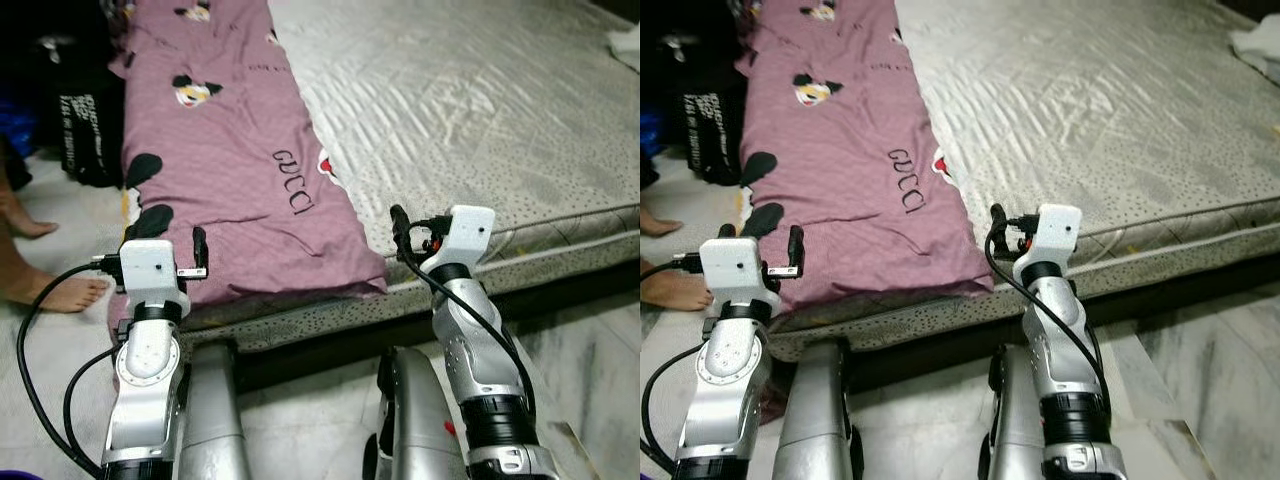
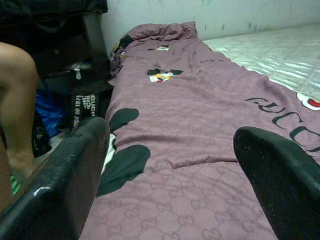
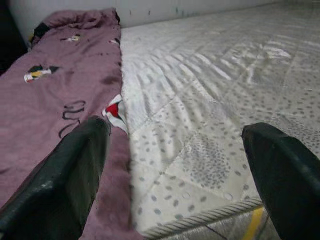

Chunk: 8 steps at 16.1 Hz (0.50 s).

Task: Clean up the room

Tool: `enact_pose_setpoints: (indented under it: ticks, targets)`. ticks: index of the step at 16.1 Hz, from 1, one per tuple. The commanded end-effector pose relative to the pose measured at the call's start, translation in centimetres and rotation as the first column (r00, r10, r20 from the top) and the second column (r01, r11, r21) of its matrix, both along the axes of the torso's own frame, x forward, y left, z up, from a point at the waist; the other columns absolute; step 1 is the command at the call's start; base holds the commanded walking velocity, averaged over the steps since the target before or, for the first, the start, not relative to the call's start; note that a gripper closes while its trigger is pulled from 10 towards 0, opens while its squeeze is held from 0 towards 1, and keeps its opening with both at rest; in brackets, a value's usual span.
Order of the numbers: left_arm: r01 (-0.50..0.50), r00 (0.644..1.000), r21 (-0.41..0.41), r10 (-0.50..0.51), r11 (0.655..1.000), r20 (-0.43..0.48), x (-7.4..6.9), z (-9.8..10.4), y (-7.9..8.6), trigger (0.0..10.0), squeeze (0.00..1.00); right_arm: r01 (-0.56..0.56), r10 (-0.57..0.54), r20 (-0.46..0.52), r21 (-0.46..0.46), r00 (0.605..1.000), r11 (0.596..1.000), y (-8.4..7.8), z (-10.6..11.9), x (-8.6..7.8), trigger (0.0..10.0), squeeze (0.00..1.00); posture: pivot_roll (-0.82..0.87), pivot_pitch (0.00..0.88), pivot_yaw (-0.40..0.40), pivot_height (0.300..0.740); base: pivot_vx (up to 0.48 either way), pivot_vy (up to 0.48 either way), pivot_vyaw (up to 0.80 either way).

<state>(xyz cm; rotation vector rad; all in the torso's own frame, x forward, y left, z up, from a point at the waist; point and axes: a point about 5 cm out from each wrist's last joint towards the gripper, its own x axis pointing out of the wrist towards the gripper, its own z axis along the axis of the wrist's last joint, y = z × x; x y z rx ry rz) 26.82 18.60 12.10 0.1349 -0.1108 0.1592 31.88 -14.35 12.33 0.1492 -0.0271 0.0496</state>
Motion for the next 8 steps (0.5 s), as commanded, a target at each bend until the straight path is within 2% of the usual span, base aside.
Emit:
enact_pose_setpoints:
  ticks: [1,4,7,8]
  targets:
    - [0.011,1.0,0.002,-0.011,1.0,0.016,0.4,0.7,-0.3,10.0,0.0,-0.011,0.011,0.013,0.012,1.0,1.0,0.5,0.3,0.4,10.0,0.0,0.05,0.0,0.005,0.554,0.0,0.0,0.0]
    - [0.007,0.999,-0.022,-0.008,1.0,-0.044,1.2,-0.2,-0.1,10.0,0.0,-0.012,0.012,0.036,0.014,0.999,1.0,0.8,0.9,1.1,10.0,0.0,0.04,0.0,0.014,0.588,0.0,0.0,0.0]
    - [0.019,1.0,0.009,-0.019,1.0,-0.014,2.0,0.5,-0.2,10.0,0.0,-0.023,0.023,0.058,0.012,0.998,1.0,1.2,1.4,1.7,10.0,0.0,0.04,0.0,0.015,0.626,0.0,0.0,0.0]
    - [0.019,1.0,0.009,-0.019,1.0,-0.014,2.0,0.5,-0.2,10.0,0.0,-0.023,0.023,0.058,0.012,0.998,1.0,1.2,1.4,1.7,10.0,0.0,0.04,0.0,0.015,0.626,0.0,0.0,0.0]
